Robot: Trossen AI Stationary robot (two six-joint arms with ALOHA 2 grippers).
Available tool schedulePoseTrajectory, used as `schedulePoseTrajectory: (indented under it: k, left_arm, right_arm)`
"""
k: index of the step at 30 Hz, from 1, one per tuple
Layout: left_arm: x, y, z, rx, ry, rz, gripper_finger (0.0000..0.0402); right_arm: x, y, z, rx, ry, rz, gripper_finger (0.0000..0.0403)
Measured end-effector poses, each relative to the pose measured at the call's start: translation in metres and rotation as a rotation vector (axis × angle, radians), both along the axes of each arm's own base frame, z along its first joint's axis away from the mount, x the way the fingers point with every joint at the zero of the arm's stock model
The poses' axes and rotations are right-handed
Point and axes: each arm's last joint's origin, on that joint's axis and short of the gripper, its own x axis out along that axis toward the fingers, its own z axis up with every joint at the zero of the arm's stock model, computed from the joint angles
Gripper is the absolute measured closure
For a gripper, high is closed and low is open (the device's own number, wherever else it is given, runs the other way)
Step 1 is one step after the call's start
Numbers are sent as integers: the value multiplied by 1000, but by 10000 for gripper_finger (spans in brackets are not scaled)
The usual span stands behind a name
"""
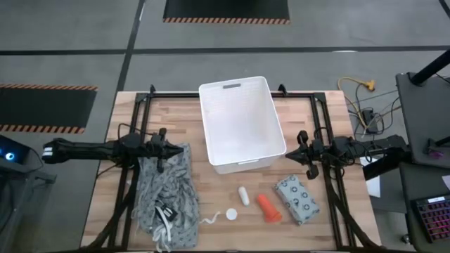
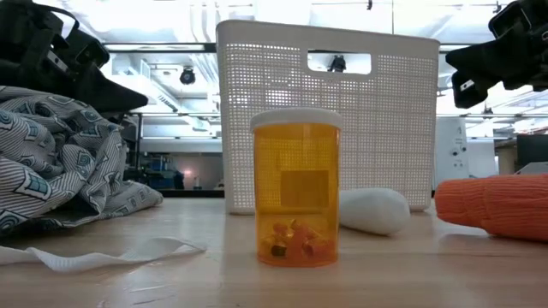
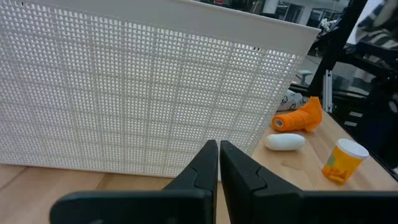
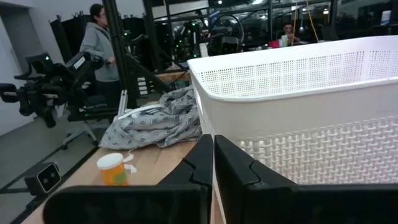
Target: Pick & place medical supplies in basket/bin
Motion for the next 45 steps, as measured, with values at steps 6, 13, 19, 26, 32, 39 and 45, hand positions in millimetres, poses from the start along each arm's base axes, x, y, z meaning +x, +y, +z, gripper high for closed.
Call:
schedulePoseTrajectory:
  k: [6,13,19,26,32,39,45]
  left_arm:
    - [0,0,0,0,0,0,402]
    - [0,0,0,0,1,0,402]
    - [0,0,0,0,1,0,402]
    - [0,0,0,0,1,0,402]
    - [0,0,0,0,0,0,402]
    - [0,0,0,0,0,0,402]
    - [0,0,0,0,0,0,402]
  right_arm:
    - [0,0,0,0,0,0,394]
    - [0,0,0,0,-1,0,394]
    - [0,0,1,22,-11,1,394]
    - [0,1,5,551,18,70,394]
    - [0,-4,3,762,-1,-88,394]
    - [0,-5,10,830,-88,-99,361]
    - [2,-1,19,896,-119,39,286]
